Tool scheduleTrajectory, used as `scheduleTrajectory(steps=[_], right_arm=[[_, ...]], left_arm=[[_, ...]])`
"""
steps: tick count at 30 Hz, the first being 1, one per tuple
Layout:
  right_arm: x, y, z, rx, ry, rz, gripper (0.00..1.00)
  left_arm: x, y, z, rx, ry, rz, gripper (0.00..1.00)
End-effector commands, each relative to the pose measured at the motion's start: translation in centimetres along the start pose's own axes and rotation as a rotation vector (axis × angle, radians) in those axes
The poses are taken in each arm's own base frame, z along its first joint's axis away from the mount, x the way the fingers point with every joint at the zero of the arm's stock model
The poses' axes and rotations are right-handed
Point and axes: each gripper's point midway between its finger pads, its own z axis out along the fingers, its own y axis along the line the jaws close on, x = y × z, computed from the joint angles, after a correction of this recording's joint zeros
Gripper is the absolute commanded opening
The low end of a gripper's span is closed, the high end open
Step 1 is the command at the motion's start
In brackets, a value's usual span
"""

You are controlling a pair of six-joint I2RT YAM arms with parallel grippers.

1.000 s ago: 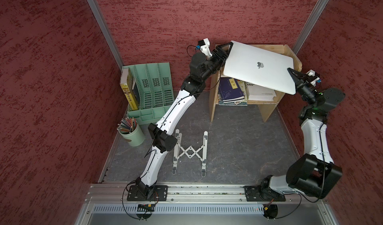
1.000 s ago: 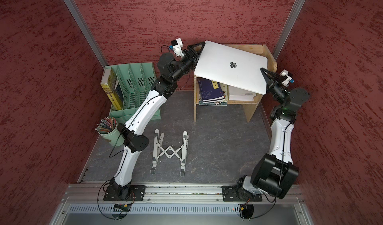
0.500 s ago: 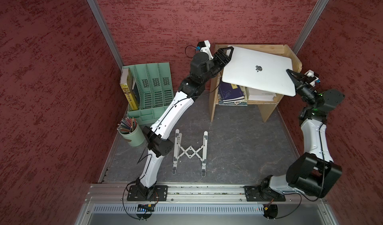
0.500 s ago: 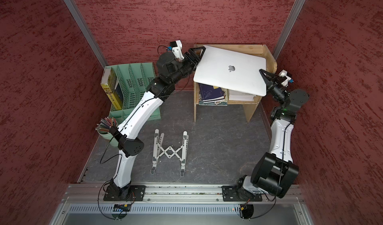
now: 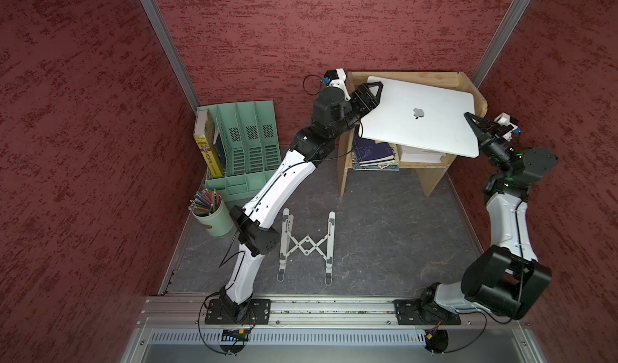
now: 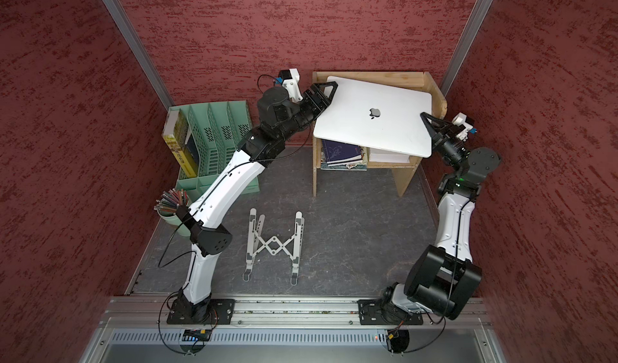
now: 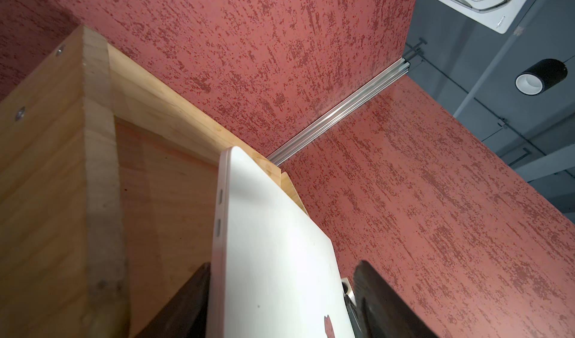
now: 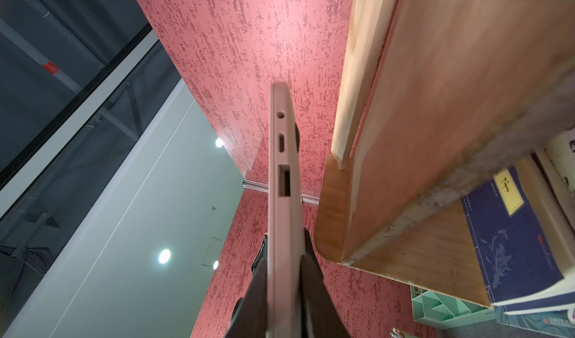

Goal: Close the laptop lid and set it aside
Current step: Place the laptop on the shelf.

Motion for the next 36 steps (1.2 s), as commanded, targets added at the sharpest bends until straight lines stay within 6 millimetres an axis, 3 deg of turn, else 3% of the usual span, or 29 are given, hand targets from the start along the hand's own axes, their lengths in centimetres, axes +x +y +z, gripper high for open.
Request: scheduleTrajectory(steps=[1, 13, 19, 28, 36], right_arm=[[0.0, 4.5, -0.1, -0.137, -0.074, -0.025, 0.00], [-0.9, 4.1, -0.6, -0.145, -0.096, -0.009, 0.00], [-1.3, 4.3, -0.8, -0.166, -0.107, 0.004, 0.00], [-1.5, 4.7, -0.9, -0.184, -0.114, 0.014, 0.00], [-1.8, 4.4, -1.1, -0.151, -0.135, 0.003, 0.00]], left_arm=[[1.7, -4.3, -1.7, 0.082, 0.042, 0.082, 0.76], [-0.2, -3.6, -2.6, -0.029, -0.065, 0.212, 0.89], [-1.7, -2.8, -3.2, -0.089, -0.111, 0.226, 0.89], [-2.2, -2.3, -3.4, -0.112, -0.127, 0.240, 0.88], [-3.9, -2.8, -5.2, -0.181, -0.196, 0.304, 0.88]])
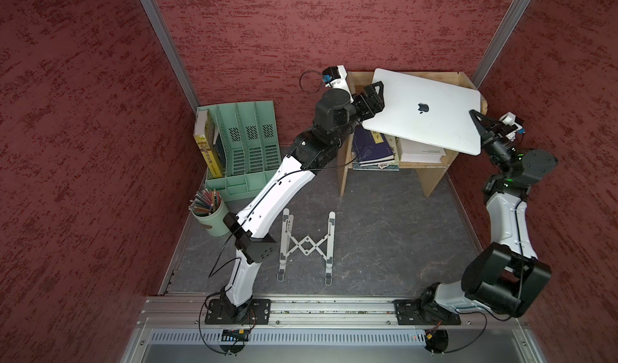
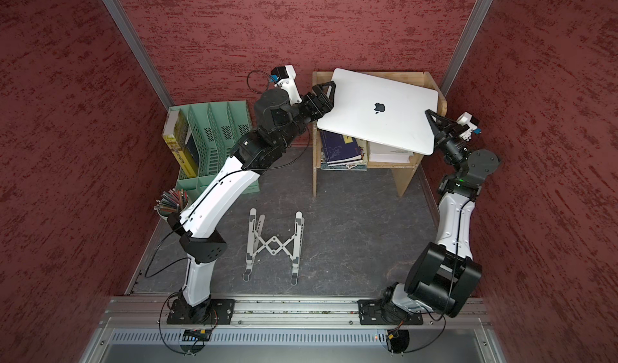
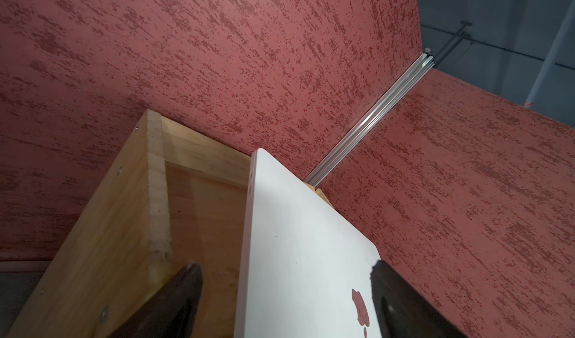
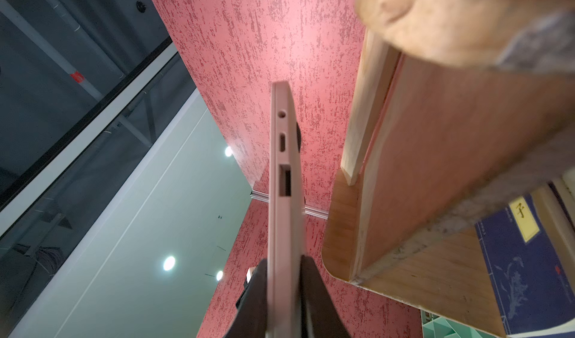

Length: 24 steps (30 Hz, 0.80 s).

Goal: Close the laptop lid and set it aside
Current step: Place the laptop on the shelf.

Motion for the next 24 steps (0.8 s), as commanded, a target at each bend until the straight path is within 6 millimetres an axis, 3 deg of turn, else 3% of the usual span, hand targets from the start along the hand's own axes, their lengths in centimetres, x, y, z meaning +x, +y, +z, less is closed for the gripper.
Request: scheduleTrajectory(steps=[1, 5, 8, 15, 20, 24], right_arm=[[-0.3, 3.7, -0.4, -0.096, -0.077, 0.013, 0.00], [-0.5, 3.8, -0.3, -0.066, -0.086, 0.003, 0.00], [-0.4, 3.8, -0.1, -0.032, -0.093, -0.011, 0.00], [0.1, 4.1, 0.1, 0.080, -0.109, -0.075, 0.00], [0.5, 4.5, 0.3, 0.182, -0.113, -0.131, 0.00], [0.2, 3.3, 0.8, 0.213, -0.099, -0.101, 0.00]], left_arm=[[-2.7, -0.9, -2.3, -0.029, -0.066, 0.061, 0.88], [-3.2, -2.9, -3.6, -0.011, -0.098, 0.190, 0.88], [-2.1, -5.2, -4.4, 0.028, -0.094, 0.336, 0.88], [3.5, -7.8, -4.9, 0.086, 0.010, 0.493, 0.87], [8.7, -10.0, -5.3, 0.200, 0.139, 0.523, 0.87], [12.4, -11.1, -5.8, 0.306, 0.260, 0.511, 0.84]])
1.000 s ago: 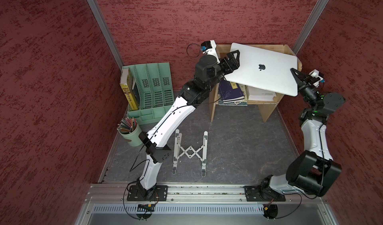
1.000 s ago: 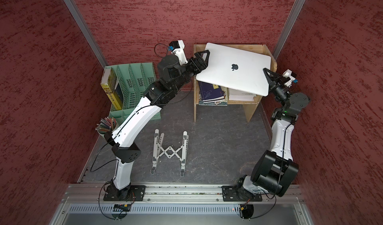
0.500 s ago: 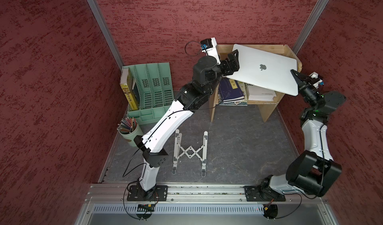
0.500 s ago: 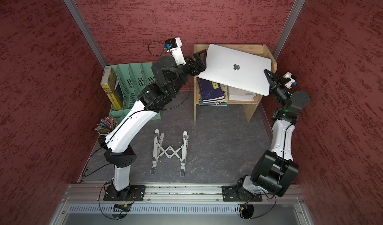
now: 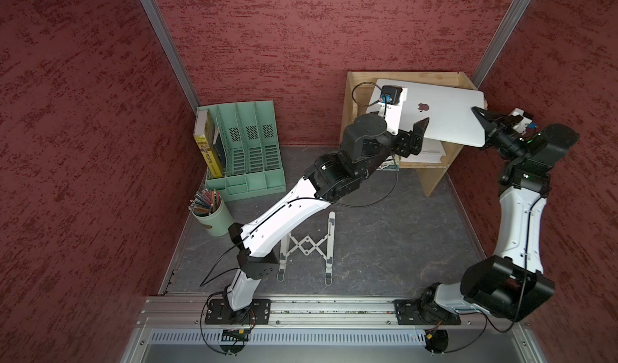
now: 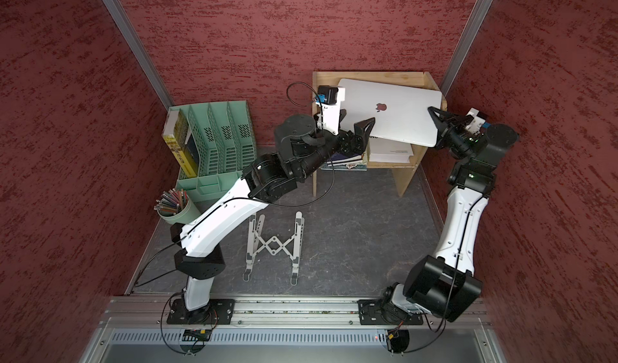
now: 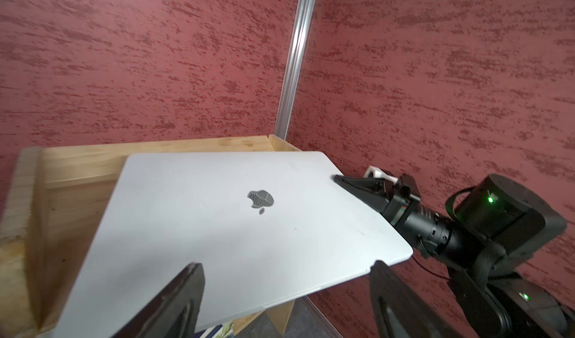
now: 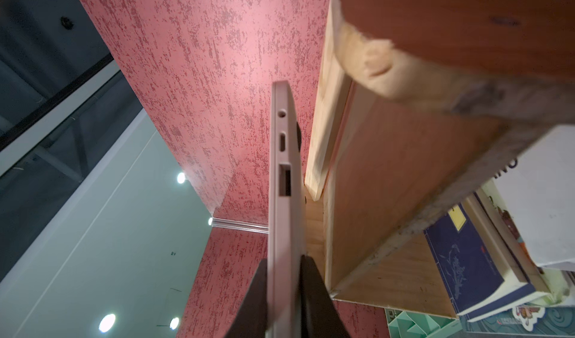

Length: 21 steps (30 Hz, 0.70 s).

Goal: Close the laptop lid and set it aside
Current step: Place the laptop on the shelf.

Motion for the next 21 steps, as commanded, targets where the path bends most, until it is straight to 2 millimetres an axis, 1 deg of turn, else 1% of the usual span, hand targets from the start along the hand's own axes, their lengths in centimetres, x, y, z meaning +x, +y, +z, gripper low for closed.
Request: scheduleTrajectory(steps=[1, 4, 6, 10, 14, 16, 18, 21], right_arm=[[0.8, 2.3, -0.3, -0.009, -0.025, -0.051, 0.00], [0.5, 1.6, -0.1, 0.018, -0.029, -0.053, 0.00], [0.4, 1.4, 0.2, 0.030, -0.033, -0.048, 0.00], [0.2, 1.1, 0.5, 0.056, -0.050, -0.044, 0.00], [-0.1, 0.9, 0.8, 0.075, -0.057, -0.031, 0.00], [-0.1, 0.7, 1.0, 0.084, -0.057, -0.029, 0.00], [-0.2, 0.5, 1.0, 0.100, -0.061, -0.032, 0.00], [-0.2, 0.4, 1.1, 0.115, -0.067, -0.043, 0.00]], left_arm=[[2.7, -2.7, 0.3, 0.135, 0.096, 0.016, 0.83], [4.0, -4.0, 0.1, 0.196, 0.144, 0.018, 0.78], [4.6, -4.7, -0.1, 0.235, 0.165, 0.028, 0.77], [5.5, -6.6, -0.6, 0.320, 0.192, 0.059, 0.77], [6.3, -7.7, -1.0, 0.384, 0.219, 0.077, 0.77], [7.2, -7.9, -1.2, 0.406, 0.248, 0.099, 0.77], [8.3, -7.7, -1.0, 0.403, 0.277, 0.125, 0.77], [9.1, -6.6, 0.0, 0.355, 0.286, 0.152, 0.77]])
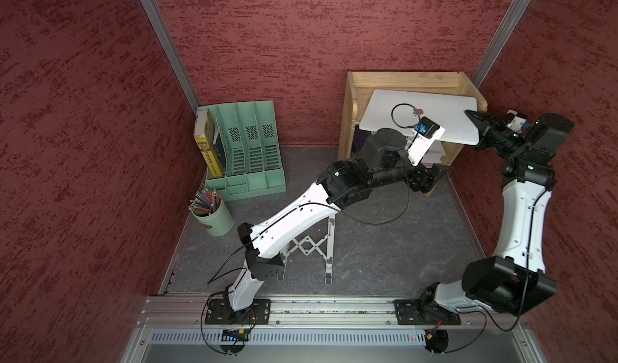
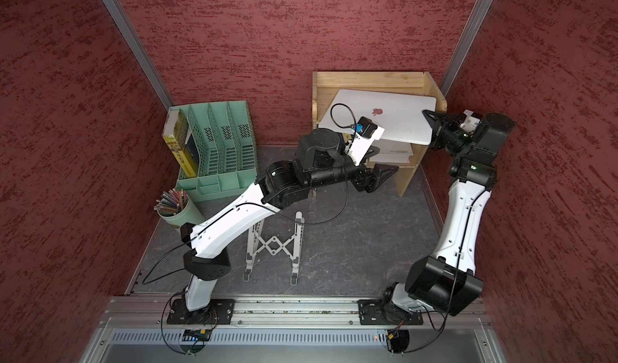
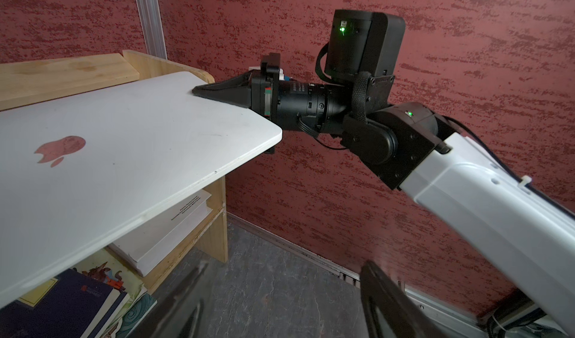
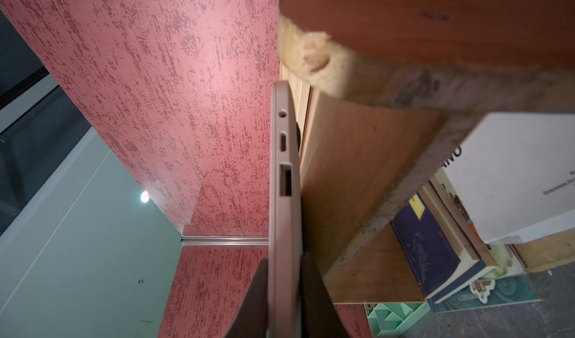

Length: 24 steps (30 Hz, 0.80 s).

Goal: Close the laptop lid and set it aside
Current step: Place the laptop on the shelf.

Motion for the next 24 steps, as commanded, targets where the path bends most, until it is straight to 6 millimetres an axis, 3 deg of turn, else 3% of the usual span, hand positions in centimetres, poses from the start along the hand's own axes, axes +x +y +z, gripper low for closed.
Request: scheduleTrajectory(steps=[1, 11, 19, 21, 24], right_arm=[[-0.1, 2.6, -0.3, -0.042, -0.046, -0.065, 0.00], [0.3, 2.1, 0.6, -0.029, -0.030, -0.072, 0.00], [0.4, 1.9, 0.7, -0.021, -0.029, -0.094, 0.00], [-0.4, 0.7, 1.4, -0.003, -0.027, -0.078, 0.05], [0.5, 0.4, 2.3, -0.004, 0.002, -0.074, 0.22]], left_arm=[[1.5, 1.1, 1.2, -0.017, 0.041, 0.032, 0.77], [0.0, 6.6, 3.0, -0.029, -0.062, -0.123, 0.72], [-1.9, 8.7, 3.2, 0.011, -0.149, -0.195, 0.71], [-1.8, 8.9, 3.4, 0.020, -0.151, -0.203, 0.71], [-1.2, 9.1, 4.0, 0.027, -0.143, -0.216, 0.71]])
